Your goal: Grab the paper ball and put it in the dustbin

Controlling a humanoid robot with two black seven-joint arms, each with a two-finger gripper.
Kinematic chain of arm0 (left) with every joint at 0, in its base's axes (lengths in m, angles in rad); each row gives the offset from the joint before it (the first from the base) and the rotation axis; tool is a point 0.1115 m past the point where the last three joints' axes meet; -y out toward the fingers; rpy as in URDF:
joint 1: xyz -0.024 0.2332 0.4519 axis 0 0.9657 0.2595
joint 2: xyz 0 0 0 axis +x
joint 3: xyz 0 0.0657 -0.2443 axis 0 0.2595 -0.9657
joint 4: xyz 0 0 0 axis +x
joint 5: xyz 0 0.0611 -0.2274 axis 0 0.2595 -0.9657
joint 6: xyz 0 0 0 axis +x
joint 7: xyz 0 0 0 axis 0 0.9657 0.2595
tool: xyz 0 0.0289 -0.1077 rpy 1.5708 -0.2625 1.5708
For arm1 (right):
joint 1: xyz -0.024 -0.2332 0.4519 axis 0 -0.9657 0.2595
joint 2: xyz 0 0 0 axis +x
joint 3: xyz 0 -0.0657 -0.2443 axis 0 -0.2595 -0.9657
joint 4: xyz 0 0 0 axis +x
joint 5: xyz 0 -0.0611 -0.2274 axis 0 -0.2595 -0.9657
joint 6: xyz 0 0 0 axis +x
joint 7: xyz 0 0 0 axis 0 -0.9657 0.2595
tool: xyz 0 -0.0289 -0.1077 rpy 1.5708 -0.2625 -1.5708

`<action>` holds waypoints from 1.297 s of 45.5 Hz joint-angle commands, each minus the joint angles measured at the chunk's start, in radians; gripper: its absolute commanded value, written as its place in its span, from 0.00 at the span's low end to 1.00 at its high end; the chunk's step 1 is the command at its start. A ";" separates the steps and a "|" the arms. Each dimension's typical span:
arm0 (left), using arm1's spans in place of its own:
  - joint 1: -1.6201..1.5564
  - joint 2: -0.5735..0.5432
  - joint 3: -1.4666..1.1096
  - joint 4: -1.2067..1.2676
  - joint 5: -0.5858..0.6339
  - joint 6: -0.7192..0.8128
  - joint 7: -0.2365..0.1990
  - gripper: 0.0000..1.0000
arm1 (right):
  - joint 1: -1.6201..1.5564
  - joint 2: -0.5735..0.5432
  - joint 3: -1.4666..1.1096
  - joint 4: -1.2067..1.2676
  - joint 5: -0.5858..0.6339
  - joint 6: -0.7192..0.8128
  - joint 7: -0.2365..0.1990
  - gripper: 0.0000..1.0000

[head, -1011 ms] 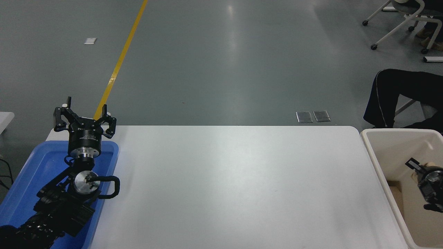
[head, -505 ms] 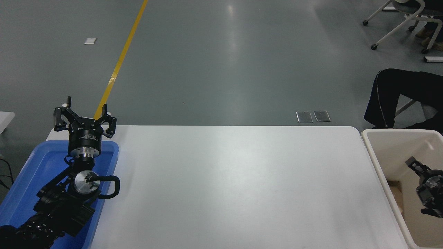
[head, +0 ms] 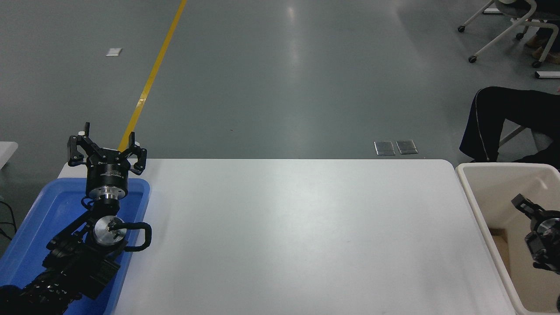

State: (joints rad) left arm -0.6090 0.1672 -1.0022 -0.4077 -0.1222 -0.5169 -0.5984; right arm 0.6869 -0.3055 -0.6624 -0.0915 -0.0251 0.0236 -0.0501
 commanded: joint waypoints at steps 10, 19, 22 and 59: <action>0.000 0.000 0.001 0.000 -0.001 0.000 0.000 0.99 | 0.242 0.006 -0.016 0.149 -0.004 0.147 -0.001 1.00; 0.000 0.000 0.001 0.000 0.003 -0.002 0.002 0.99 | 0.448 -0.138 -0.042 0.583 -0.018 0.138 -0.002 1.00; 0.000 0.000 0.001 0.000 0.003 -0.002 0.002 0.99 | 0.531 -0.152 -0.069 0.720 -0.018 0.134 -0.002 1.00; 0.002 0.002 0.001 0.000 0.003 -0.002 0.003 0.99 | 1.612 -0.165 -0.534 1.814 -0.013 0.324 -0.011 1.00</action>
State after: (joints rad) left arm -0.6090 0.1680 -1.0017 -0.4081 -0.1182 -0.5186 -0.5952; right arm 1.9932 -0.4313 -1.0790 1.4895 -0.0407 0.2170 -0.0577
